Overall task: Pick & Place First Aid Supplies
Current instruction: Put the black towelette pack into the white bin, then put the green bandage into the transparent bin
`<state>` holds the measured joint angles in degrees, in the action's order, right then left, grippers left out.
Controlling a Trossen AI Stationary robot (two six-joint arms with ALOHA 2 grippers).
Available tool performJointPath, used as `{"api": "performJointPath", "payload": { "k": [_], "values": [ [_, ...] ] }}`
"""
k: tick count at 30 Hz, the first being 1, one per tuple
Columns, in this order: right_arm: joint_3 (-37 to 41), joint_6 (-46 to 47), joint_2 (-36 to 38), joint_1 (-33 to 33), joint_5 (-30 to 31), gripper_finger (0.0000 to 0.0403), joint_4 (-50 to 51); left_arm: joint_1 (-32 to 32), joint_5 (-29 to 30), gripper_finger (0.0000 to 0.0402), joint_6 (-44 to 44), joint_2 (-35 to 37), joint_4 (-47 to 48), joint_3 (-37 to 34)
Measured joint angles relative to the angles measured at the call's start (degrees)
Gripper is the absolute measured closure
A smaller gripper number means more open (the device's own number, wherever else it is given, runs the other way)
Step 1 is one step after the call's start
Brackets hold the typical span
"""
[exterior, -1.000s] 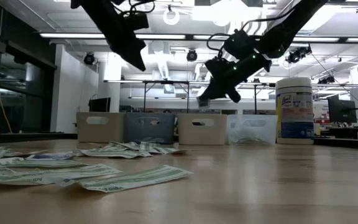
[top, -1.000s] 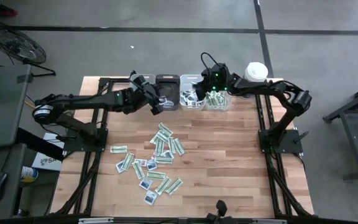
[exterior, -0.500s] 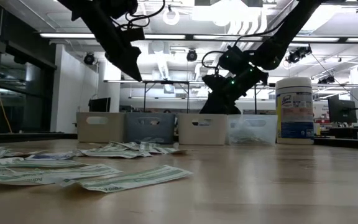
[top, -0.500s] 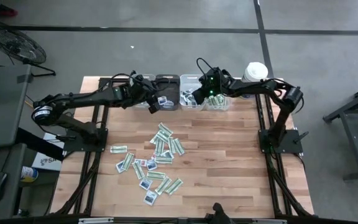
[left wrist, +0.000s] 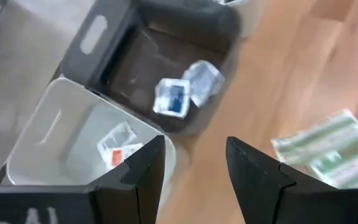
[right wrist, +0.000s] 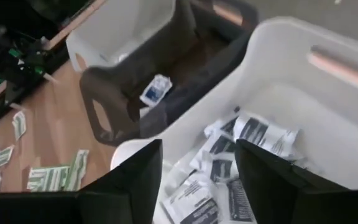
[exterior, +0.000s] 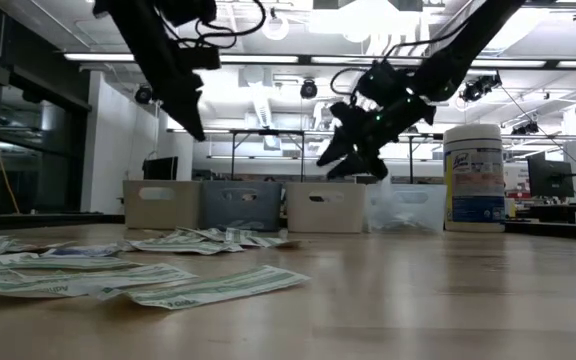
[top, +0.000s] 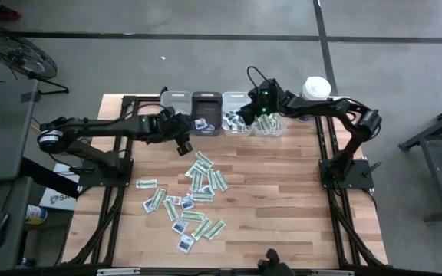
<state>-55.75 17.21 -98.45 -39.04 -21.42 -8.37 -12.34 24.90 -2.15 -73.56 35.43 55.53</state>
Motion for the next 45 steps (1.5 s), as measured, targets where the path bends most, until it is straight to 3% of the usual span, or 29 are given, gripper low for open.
{"api": "performJointPath", "payload": {
  "k": [9, 15, 22, 30, 34, 41, 45],
  "values": [
    [-0.02, -3.13, 6.03, -0.04, 0.93, 0.0206, 2.08, 8.04, -1.1, 0.0236, -6.67, -0.39, 5.49, 0.07],
    [-0.04, -4.85, 8.93, 0.82, -2.59, 0.0206, 5.08, 13.82, -1.81, 0.0236, -14.67, -0.37, 16.65, 0.07],
    [-0.04, -7.53, 11.34, 2.63, -2.27, 0.0206, 8.16, 18.59, -4.32, 0.0236, -31.62, -0.06, 24.47, -2.19],
    [-0.04, -7.86, 12.6, 3.45, -2.13, 0.0206, 8.62, 22.44, -19.39, 0.0236, -65.36, 3.64, 24.24, -13.15],
    [-0.04, -7.86, 12.62, 3.47, -2.13, 0.0206, 8.58, 26.7, -21.32, 0.0236, -76.96, 5.25, 24.71, -15.51],
    [-0.03, -7.86, 12.62, 3.47, -2.13, 0.0206, 8.58, 33.15, -24.38, 0.0236, -91.63, 6.47, 26.35, -18.08],
    [-0.04, -7.86, 12.62, 3.47, -2.13, 0.0206, 8.58, 34.16, -26.05, 0.0236, -93.71, 6.45, 28.82, -18.1]
  ]
}}
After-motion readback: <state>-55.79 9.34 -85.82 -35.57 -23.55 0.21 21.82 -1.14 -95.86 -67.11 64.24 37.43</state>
